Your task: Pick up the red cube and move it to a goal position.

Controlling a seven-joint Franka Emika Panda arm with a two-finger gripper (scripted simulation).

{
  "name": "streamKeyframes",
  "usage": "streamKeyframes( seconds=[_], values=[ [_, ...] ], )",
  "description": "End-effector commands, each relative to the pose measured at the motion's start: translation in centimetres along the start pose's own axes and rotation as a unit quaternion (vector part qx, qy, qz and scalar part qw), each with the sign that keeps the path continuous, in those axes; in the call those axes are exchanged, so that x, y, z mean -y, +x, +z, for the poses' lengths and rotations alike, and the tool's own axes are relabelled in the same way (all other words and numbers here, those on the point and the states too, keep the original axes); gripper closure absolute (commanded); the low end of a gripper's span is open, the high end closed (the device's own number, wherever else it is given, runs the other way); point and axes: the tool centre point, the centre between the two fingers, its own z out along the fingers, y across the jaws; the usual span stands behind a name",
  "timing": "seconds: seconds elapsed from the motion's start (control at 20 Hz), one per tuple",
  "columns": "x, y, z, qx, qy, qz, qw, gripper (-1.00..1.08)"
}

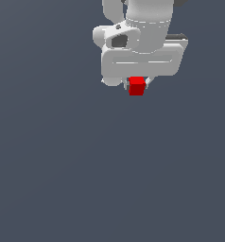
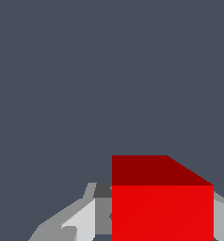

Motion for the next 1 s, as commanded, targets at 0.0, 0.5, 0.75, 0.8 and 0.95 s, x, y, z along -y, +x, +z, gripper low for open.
streamKeyframes(
  seconds=[0.0, 0.5, 0.75, 0.8, 0.95],
  values=[
    [0.4, -0.5, -2.8, 0.000, 0.000, 0.000, 1.0000, 1.08],
    [1.5, -1.3, -9.7, 0.000, 0.000, 0.000, 1.0000, 1.08],
    [1.8, -1.4, -11.1, 0.000, 0.000, 0.000, 1.0000, 1.08],
    [1.8, -1.4, -11.2, 0.000, 0.000, 0.000, 1.0000, 1.08],
    [1.8, -1.4, -11.4, 0.000, 0.000, 0.000, 1.0000, 1.08]
  ],
)
